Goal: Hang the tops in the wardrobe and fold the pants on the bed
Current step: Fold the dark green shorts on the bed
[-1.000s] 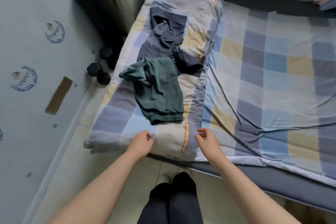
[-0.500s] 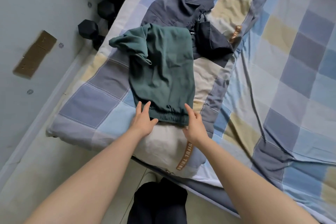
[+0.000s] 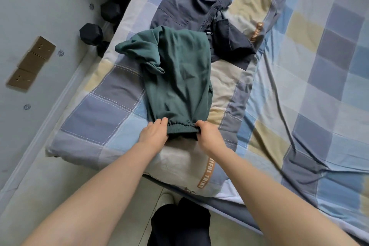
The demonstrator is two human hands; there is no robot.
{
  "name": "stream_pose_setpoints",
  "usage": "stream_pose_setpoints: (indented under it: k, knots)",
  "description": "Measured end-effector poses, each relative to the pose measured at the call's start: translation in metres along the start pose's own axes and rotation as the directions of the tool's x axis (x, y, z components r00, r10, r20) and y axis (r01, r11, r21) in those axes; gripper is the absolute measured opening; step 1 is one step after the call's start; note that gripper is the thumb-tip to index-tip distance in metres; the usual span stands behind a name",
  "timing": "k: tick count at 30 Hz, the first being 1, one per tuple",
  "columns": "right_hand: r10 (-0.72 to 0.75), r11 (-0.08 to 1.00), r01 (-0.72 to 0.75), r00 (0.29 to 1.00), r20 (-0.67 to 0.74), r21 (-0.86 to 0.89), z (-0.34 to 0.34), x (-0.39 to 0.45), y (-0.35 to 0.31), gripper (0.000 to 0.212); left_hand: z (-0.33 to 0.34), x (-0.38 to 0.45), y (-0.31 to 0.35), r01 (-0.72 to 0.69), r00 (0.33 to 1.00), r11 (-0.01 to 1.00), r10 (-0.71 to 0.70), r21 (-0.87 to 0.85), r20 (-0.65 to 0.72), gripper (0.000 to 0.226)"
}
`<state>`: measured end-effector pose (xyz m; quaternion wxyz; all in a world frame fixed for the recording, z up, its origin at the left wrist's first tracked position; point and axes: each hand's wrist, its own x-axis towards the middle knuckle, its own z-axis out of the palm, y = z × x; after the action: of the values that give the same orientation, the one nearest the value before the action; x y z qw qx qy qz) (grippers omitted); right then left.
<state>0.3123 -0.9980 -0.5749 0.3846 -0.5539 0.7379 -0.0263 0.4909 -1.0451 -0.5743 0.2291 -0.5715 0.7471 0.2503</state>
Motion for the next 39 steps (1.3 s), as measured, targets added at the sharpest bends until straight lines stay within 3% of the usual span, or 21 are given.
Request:
stream_pose_setpoints:
  k: [3,6,10,12,14,20,23,25,27,31,33,35,37,39]
  knots:
    - [0.076,0.965,-0.075,0.997,0.005,0.251,-0.005,-0.036,-0.007,0.037,-0.011,-0.021,-0.006,0.035,0.999,0.983,-0.033,-0.182,0.018,0.035]
    - [0.183,0.855,-0.103,0.977,-0.111,0.508,-0.026,-0.086,-0.017,0.045,-0.031,-0.059,-0.004,-0.006,0.999,0.943,0.016,-0.333,0.029,0.033]
    - [0.358,0.505,-0.07,0.924,-0.135,0.86,-0.08,-0.154,-0.049,0.049,-0.069,-0.133,0.012,-0.104,0.985,0.85,0.017,-0.516,-0.171,0.045]
    - [0.371,0.378,-0.019,0.919,-0.133,0.925,-0.109,-0.188,-0.071,0.05,-0.096,-0.174,0.021,-0.199,0.95,0.755,-0.008,-0.625,-0.312,0.053]
    - [0.356,0.323,0.048,0.919,-0.168,0.945,-0.137,-0.222,-0.094,0.053,-0.123,-0.212,0.027,-0.292,0.906,0.653,-0.045,-0.699,-0.421,0.058]
    - [0.292,0.26,0.268,0.894,-0.341,0.927,-0.207,-0.333,-0.154,0.027,-0.186,-0.291,0.02,-0.476,0.833,0.46,-0.04,-0.75,-0.553,0.062]
    - [0.277,0.223,0.373,0.862,-0.426,0.901,-0.228,-0.383,-0.17,0.028,-0.204,-0.31,0.014,-0.591,0.758,0.526,0.101,-0.612,-0.644,0.049]
    - [0.273,0.086,0.403,0.87,-0.41,0.911,-0.238,-0.411,-0.176,0.031,-0.205,-0.314,0.01,-0.621,0.724,0.611,0.205,-0.492,-0.659,0.043]
    - [0.248,-0.031,0.435,0.876,-0.414,0.9,-0.25,-0.433,-0.18,0.018,-0.204,-0.313,0.006,-0.596,0.745,0.676,0.263,-0.435,-0.613,0.04]
    - [0.316,-0.092,0.536,0.815,-0.485,0.839,-0.279,-0.472,-0.163,0.015,-0.207,-0.308,0.004,-0.509,0.821,0.764,0.293,-0.397,-0.49,0.039]
    - [0.432,-0.095,0.569,0.763,-0.482,0.817,-0.288,-0.487,-0.14,0.018,-0.212,-0.308,0.01,-0.516,0.836,0.758,0.346,-0.399,-0.426,0.047]
    - [0.536,0.013,0.593,0.675,-0.507,0.805,-0.292,-0.498,-0.113,0.024,-0.218,-0.31,0.023,-0.61,0.786,0.72,0.495,-0.332,-0.37,0.058]
    - [0.526,0.31,0.56,0.572,-0.629,0.769,-0.294,-0.507,-0.083,0.038,-0.224,-0.314,0.039,-0.786,0.61,0.608,0.731,-0.114,-0.307,0.081]
    - [0.359,0.645,0.473,0.507,-0.784,0.601,-0.296,-0.513,-0.052,0.057,-0.234,-0.32,0.055,-0.89,0.391,0.416,0.907,0.186,-0.158,0.109]
